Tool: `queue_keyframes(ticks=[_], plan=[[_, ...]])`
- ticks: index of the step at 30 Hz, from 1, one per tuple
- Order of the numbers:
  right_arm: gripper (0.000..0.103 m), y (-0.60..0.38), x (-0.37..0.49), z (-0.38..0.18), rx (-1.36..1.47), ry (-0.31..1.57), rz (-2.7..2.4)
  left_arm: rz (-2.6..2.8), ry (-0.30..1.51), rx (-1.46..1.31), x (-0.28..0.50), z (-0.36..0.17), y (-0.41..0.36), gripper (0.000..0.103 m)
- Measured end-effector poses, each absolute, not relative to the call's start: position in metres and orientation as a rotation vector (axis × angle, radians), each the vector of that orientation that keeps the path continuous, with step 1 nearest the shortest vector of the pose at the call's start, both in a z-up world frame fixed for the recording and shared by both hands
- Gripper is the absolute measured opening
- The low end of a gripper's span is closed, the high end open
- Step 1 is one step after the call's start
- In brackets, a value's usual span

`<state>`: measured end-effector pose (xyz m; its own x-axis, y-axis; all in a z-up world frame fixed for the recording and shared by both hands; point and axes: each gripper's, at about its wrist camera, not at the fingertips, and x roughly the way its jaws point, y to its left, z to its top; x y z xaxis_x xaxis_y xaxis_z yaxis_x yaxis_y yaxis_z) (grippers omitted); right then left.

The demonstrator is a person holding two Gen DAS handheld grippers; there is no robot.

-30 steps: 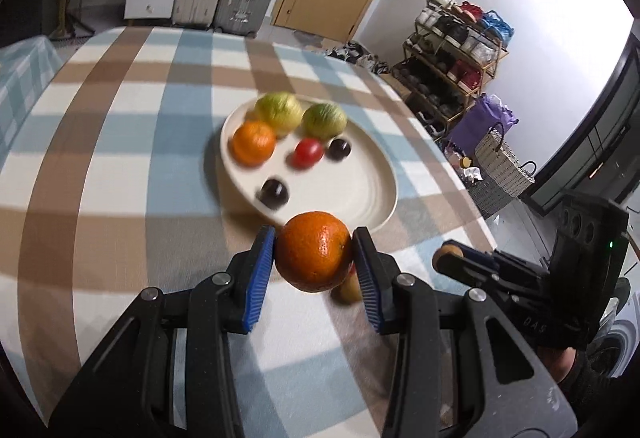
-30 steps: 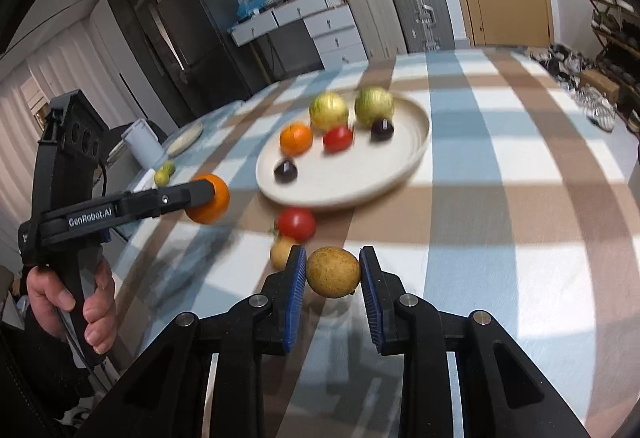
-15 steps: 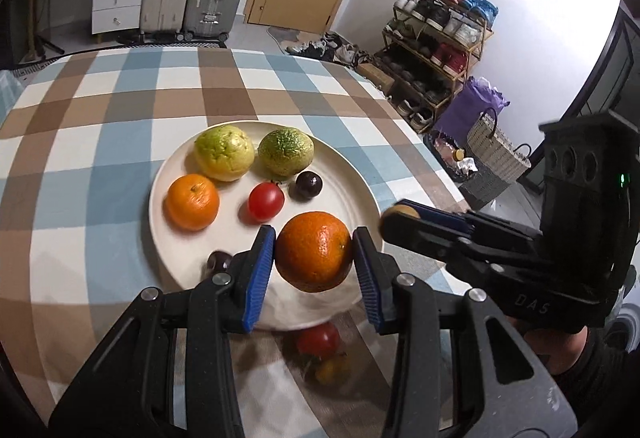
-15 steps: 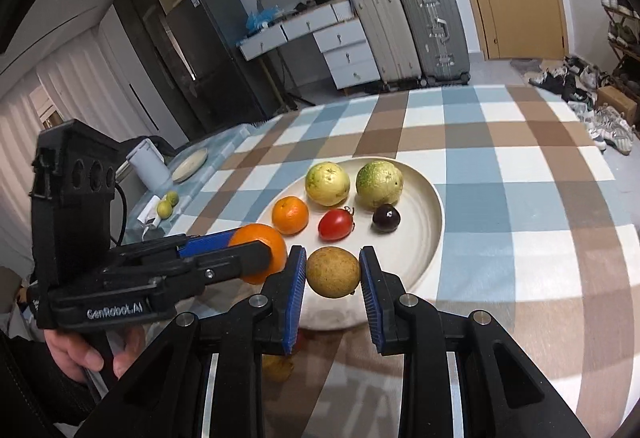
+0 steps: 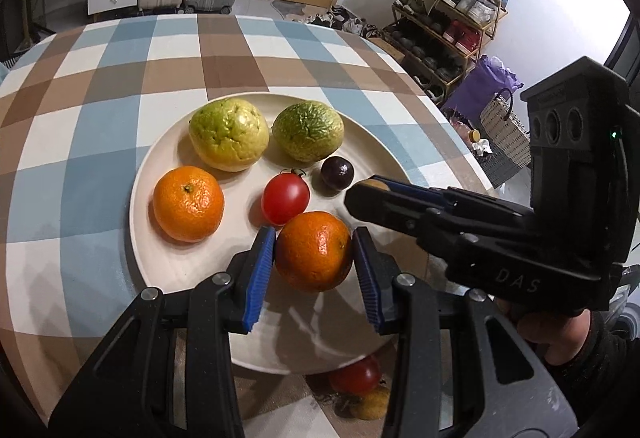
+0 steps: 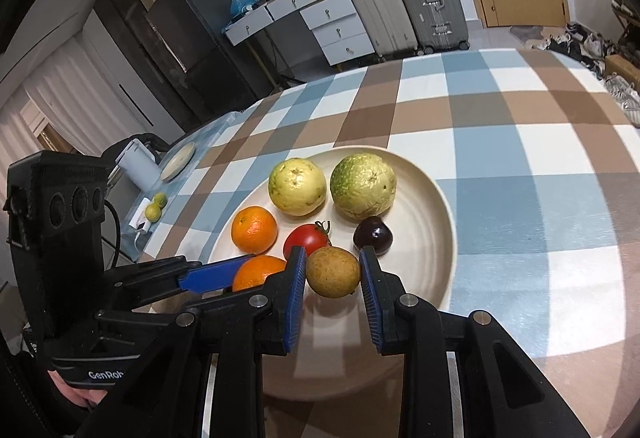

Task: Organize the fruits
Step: 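Carry the brown fruit and orange onto the cream plate and open both tools, then lift both tools away from the plate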

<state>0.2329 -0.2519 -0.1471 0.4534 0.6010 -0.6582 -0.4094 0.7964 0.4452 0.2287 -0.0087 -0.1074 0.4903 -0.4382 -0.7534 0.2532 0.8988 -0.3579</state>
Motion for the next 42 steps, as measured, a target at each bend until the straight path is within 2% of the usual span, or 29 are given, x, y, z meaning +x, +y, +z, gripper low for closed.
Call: queue_keyframes(ticks=[16, 18, 19, 20, 27, 31, 36, 38, 42], plan=[[0.028, -0.245, 0.245, -0.157, 0.233, 0.921, 0.601, -0.405, 0.969, -0.21, 0.235, -0.11, -0.008, 0.038], [0.032, -0.246, 0.243, -0.155, 0.234, 0.916, 0.598, -0.381, 0.959, -0.222, 0.232, -0.107, -0.004, 0.046], [0.042, -0.247, 0.243, -0.153, 0.235, 0.911, 0.598, -0.367, 0.949, -0.232, 0.23, -0.105, -0.001, 0.052], [0.047, -0.248, 0.241, -0.151, 0.239, 0.901, 0.596, -0.362, 0.94, -0.238, 0.228, -0.103, 0.001, 0.055], [0.047, -0.263, 0.22, -0.126, 0.252, 0.835, 0.551, -0.357, 0.854, -0.262, 0.203, -0.071, 0.012, 0.063], [0.048, -0.275, 0.2, -0.114, 0.251, 0.81, 0.514, -0.32, 0.807, -0.293, 0.184, -0.055, 0.022, 0.081], [0.055, -0.286, 0.169, -0.105, 0.205, 0.8, 0.484, -0.287, 0.78, -0.305, 0.156, -0.045, 0.03, 0.084], [0.064, -0.289, 0.158, -0.106, 0.198, 0.808, 0.481, -0.279, 0.77, -0.31, 0.142, -0.044, 0.032, 0.084], [0.07, -0.292, 0.131, -0.106, 0.198, 0.809, 0.484, -0.27, 0.746, -0.325, 0.117, -0.045, 0.034, 0.086]])
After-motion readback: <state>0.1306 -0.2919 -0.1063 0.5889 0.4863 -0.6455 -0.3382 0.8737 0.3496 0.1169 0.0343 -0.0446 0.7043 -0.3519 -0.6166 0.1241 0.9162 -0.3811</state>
